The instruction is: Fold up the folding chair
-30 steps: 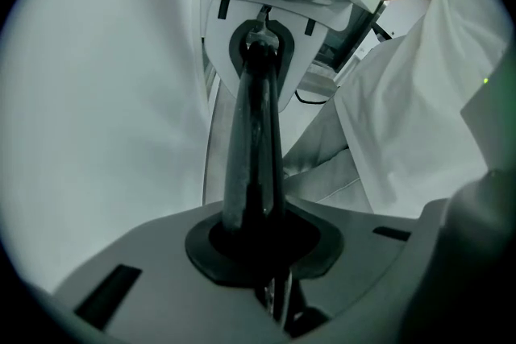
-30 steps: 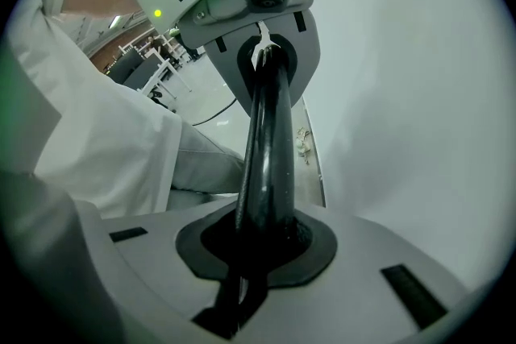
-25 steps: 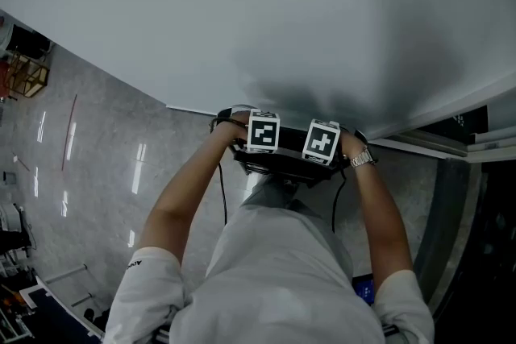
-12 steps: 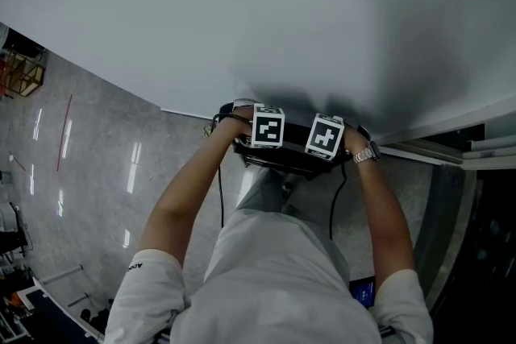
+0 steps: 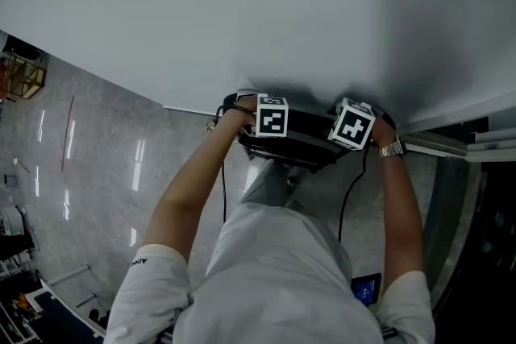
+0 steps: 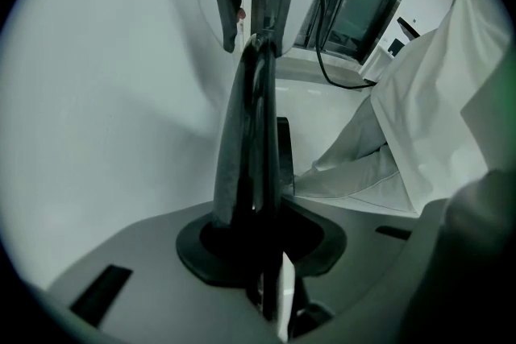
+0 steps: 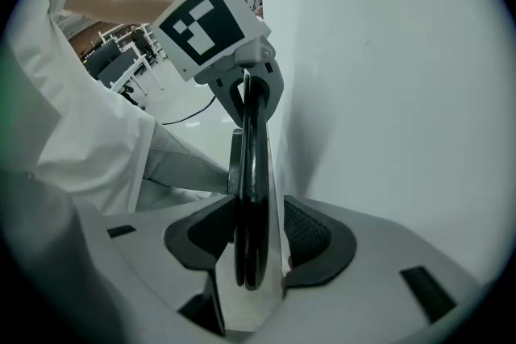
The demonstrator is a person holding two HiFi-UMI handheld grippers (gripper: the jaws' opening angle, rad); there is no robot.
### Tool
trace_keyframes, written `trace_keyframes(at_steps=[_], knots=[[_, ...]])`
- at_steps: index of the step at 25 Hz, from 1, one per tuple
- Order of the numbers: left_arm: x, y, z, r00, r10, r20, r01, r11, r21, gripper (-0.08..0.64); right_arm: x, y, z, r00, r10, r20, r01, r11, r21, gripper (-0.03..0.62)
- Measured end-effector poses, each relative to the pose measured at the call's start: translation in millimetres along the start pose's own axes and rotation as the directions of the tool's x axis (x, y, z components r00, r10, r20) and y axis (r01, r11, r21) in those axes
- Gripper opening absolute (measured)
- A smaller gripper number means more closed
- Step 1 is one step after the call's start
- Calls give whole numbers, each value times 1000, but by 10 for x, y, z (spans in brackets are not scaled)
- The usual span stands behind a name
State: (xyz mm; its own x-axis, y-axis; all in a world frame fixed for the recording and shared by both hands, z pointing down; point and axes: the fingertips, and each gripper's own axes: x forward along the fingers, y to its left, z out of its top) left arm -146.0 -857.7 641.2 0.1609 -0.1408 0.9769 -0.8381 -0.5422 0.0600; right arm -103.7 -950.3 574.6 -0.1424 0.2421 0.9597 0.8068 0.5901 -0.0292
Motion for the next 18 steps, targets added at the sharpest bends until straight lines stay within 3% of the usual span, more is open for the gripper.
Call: trace_keyframes(at_steps=[3,4,5,9,13,18], knots=[[10,37,-8,1000,20,4,-20,1000,-3,83,-98,-12,54,999,-32,18,32,999,-22,172],[13,53,-5,1000,28,3,-28,1000,-5,86,-99,-9,47,999,-36,21,36,999,-17,139],[13,76,-3,999,40,3,-40,999,-6,91,-94,-15,39,999,-41,28,42,999,-6,110],[18,116,-15,997,76,2,-76,997,-12,115,-49,-41,32,995,-48,89,43,997,66,108],[-160,317,44,984,179,-1,-179,984,-13,169,-70,-180,-36,992,-99,79,92,992,85,106],[-284,328,41,964,266,-5,-267,964,-3,177,-58,-205,-24,990,-105,93,92,986,139,106]])
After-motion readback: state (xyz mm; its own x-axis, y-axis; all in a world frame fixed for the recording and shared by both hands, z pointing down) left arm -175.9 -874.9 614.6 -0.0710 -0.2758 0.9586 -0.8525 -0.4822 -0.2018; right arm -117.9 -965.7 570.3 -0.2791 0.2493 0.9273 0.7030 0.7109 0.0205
